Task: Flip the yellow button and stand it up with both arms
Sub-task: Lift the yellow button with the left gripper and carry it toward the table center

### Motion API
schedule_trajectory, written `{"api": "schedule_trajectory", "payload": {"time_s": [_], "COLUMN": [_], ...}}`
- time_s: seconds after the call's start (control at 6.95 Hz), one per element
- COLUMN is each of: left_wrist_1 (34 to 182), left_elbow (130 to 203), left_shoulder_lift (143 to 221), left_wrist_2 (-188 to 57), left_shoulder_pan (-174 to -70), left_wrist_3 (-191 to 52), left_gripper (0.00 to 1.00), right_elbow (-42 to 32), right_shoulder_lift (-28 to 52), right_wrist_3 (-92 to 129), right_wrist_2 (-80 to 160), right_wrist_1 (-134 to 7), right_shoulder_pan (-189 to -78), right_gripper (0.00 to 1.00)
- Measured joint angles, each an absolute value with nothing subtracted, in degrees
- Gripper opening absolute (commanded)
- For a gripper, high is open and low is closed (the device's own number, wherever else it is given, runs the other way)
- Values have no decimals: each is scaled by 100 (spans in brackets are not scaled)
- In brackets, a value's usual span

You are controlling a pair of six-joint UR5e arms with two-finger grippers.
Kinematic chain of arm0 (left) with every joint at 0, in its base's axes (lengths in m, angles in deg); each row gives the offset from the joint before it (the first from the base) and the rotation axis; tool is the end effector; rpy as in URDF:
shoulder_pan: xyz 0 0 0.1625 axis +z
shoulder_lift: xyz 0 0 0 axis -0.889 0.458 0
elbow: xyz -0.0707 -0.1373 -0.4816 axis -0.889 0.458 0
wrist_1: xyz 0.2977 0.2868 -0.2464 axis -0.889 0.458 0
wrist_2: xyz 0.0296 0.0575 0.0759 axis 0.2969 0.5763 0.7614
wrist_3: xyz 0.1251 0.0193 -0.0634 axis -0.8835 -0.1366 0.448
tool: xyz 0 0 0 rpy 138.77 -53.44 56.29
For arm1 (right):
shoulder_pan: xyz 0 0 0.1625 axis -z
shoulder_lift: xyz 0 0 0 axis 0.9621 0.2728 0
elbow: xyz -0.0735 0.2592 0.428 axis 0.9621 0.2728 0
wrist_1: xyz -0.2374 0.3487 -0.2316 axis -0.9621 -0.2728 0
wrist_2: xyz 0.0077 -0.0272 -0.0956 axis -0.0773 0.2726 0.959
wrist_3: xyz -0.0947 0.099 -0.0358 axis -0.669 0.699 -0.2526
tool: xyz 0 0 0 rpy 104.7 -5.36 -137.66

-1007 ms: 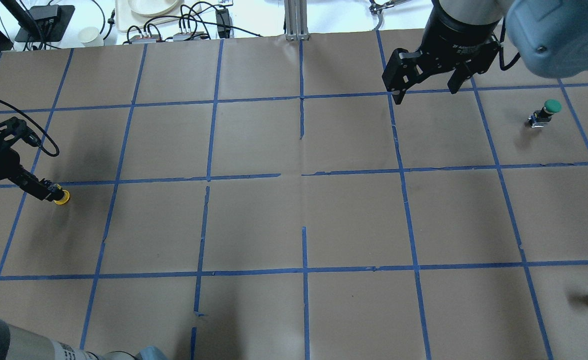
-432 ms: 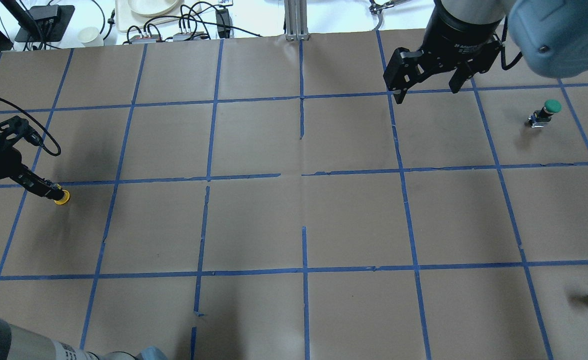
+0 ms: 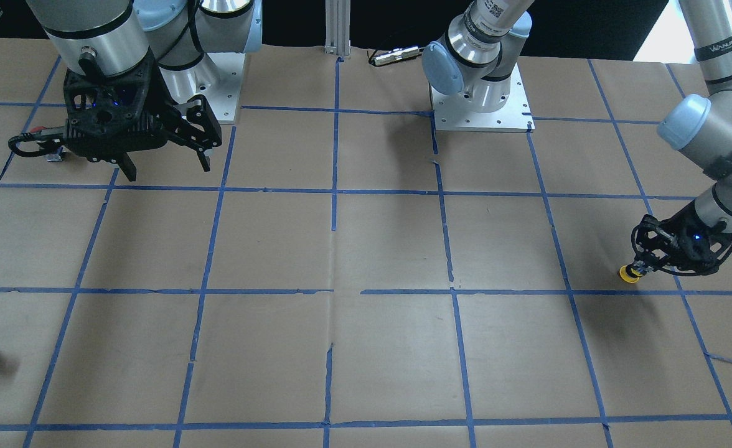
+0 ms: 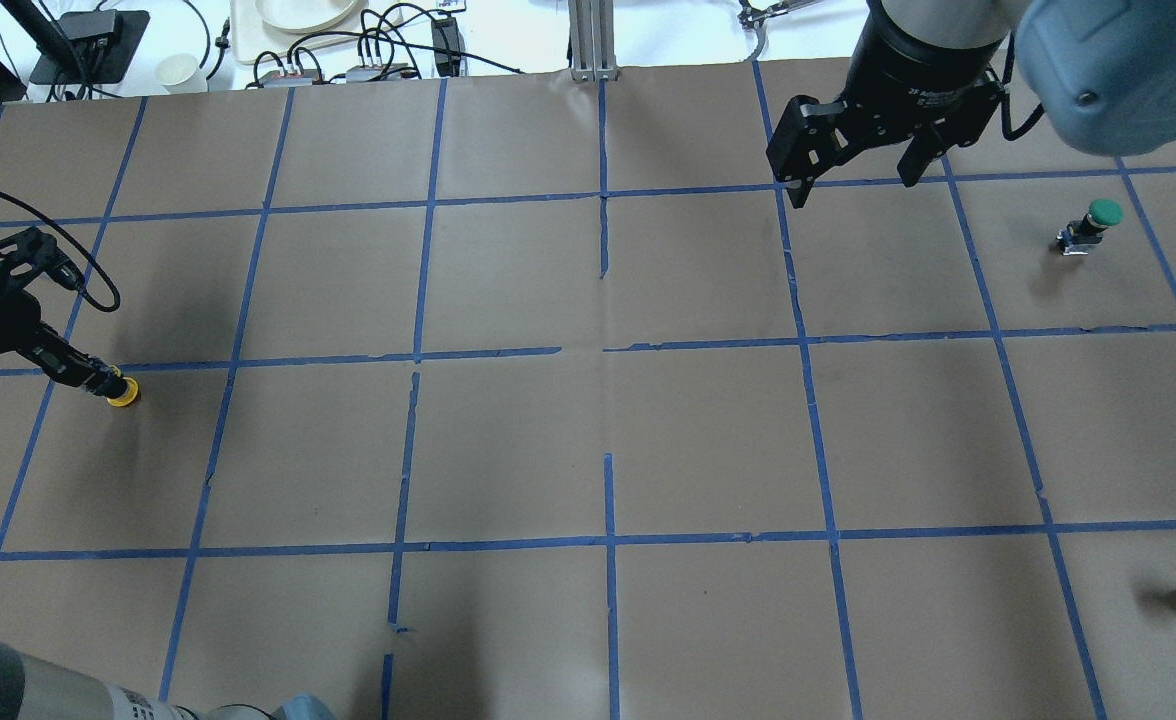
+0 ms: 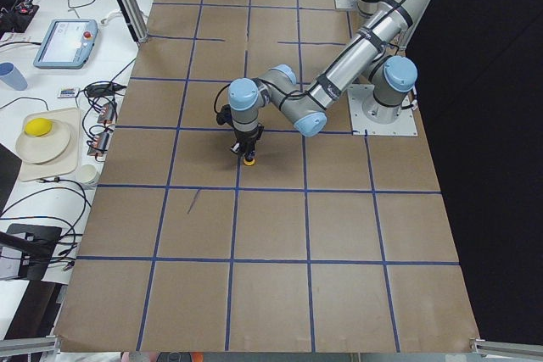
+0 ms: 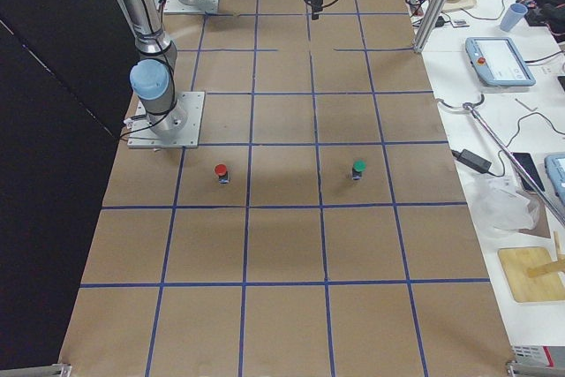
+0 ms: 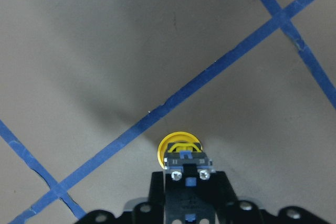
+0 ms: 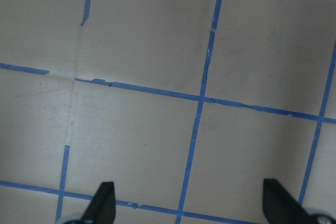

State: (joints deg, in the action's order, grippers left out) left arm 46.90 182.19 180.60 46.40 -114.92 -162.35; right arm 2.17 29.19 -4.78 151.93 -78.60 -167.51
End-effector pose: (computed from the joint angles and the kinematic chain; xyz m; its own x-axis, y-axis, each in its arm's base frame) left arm 0.2860 -0.5854 0.2355 -0.7651 0.6440 0.0015 0.6440 0.7651 0.0021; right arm 0.1707 -0.5880 0.5428 -0.9839 -0.1781 -0.0124 -0.1770 0.9822 -0.0630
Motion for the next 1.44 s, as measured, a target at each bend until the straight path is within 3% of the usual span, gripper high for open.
{"api": "schedule_trajectory", "payload": {"time_s": [0.58, 1.01, 1.44], "left_wrist_1": [5531, 5781, 5852], "left_elbow": [18106, 17981, 18022], "left_shoulder_lift": [17372, 17191, 16638], "left_wrist_2": [4149, 2352, 330], "left_shoulder_pan": [-12832, -14091, -14690], "left_wrist_3": [-14734, -12680, -10672], "left_gripper": [3, 2, 2], "right_elbow": [217, 218, 218], "right_shoulder_lift": [2921, 2917, 2926], "right_wrist_3": [-477, -477, -477], "right_wrist_2": [15193, 15193, 15193], "right_wrist_1": [-7860, -7860, -7860], "right_shoulder_pan": [-16751, -16746, -16742], "right_gripper": [100, 100, 100]}}
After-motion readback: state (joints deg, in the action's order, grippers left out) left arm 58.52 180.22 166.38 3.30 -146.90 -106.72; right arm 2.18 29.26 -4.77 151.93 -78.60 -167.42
